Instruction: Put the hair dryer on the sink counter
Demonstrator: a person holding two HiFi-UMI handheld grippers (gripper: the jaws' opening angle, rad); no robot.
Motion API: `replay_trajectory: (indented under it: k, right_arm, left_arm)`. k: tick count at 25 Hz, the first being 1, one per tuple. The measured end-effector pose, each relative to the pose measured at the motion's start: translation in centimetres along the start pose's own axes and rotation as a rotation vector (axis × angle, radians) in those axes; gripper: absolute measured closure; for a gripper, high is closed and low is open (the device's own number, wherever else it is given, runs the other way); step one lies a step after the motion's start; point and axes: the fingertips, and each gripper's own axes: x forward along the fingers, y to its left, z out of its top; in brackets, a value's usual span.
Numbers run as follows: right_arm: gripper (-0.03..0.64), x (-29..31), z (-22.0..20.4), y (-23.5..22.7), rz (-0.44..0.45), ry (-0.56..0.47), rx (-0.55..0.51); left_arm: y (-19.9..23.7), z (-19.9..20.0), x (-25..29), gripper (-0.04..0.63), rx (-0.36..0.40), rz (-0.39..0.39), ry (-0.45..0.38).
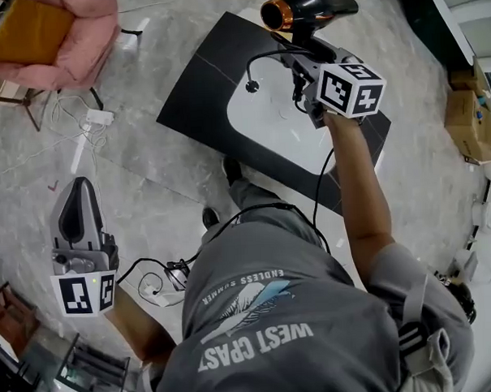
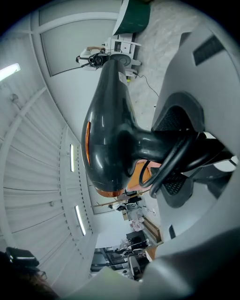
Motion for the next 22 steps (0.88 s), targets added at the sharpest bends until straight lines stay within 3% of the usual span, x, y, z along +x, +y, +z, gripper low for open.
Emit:
replay_trajectory:
  k: [22]
  right_arm:
    - [0.370,13.8,-8.5,-5.7,-0.033,0.193,0.115]
  left_arm:
    - [1.8,-4.5,1.9,0.575,-0.055,0.074,0.098]
